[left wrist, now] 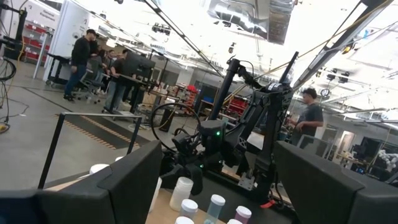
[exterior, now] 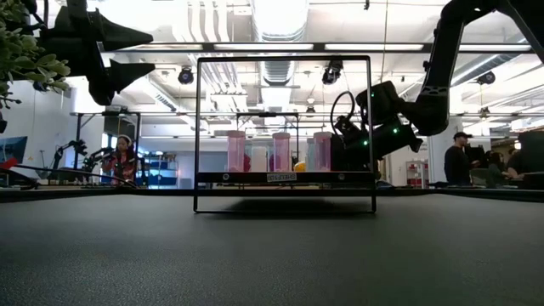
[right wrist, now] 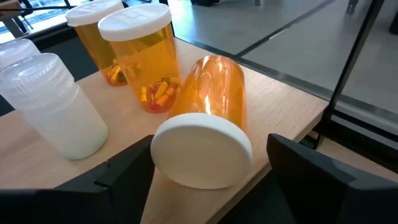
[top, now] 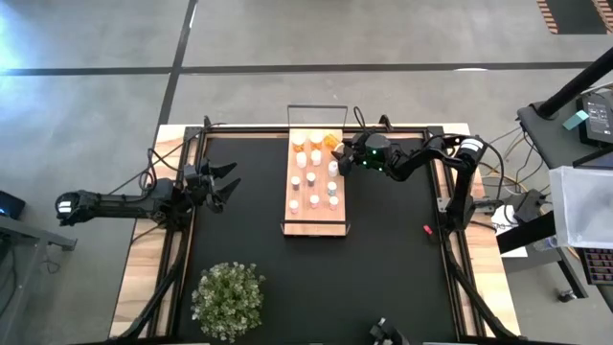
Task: Pick and place medicine bottles onto shelf by color
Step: Adjust the orange pill bottle on the shelf
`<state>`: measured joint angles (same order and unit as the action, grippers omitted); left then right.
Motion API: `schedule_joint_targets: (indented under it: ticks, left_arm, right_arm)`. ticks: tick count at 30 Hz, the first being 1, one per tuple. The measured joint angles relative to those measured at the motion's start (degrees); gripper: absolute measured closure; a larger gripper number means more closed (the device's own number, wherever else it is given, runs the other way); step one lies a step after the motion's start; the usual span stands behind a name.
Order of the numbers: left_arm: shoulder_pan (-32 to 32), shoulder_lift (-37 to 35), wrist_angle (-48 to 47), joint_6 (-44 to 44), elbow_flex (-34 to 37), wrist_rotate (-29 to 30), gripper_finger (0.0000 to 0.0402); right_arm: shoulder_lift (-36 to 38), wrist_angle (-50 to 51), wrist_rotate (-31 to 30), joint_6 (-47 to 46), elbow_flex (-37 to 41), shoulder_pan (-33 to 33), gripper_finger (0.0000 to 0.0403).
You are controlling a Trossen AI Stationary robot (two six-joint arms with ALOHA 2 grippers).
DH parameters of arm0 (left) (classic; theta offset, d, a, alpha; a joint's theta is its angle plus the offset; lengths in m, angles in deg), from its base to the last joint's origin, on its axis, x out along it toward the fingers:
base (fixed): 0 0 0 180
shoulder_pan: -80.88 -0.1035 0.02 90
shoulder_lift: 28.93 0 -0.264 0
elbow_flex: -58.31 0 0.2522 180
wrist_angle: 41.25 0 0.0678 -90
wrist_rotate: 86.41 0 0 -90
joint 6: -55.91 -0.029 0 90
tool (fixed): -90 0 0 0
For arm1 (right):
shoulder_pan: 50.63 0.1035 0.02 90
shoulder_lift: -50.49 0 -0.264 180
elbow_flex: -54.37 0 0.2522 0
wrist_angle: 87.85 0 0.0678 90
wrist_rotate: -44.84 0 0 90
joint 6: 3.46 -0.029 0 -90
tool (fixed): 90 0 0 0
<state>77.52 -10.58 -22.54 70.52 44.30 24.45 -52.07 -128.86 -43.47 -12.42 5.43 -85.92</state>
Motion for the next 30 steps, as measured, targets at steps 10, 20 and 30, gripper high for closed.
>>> schedule_joint_targets:
  ticks: [10,20,30]
  left_arm:
    - [0.0,0.0,0.0,0.0,0.0,0.0,0.0107]
    - [0.0,0.0,0.0,0.0,0.0,0.0,0.0107]
    - [0.0,0.0,0.0,0.0,0.0,0.0,0.0107]
  right_arm:
    - [0.0,0.0,0.0,-0.7,0.0,0.0,0.0175]
    - [0.0,-1.0,1.4,-1.3,0.0,0.2,0.0199]
    - [0.3,-1.7,1.7,-1.1,0.0,0.2,0.0200]
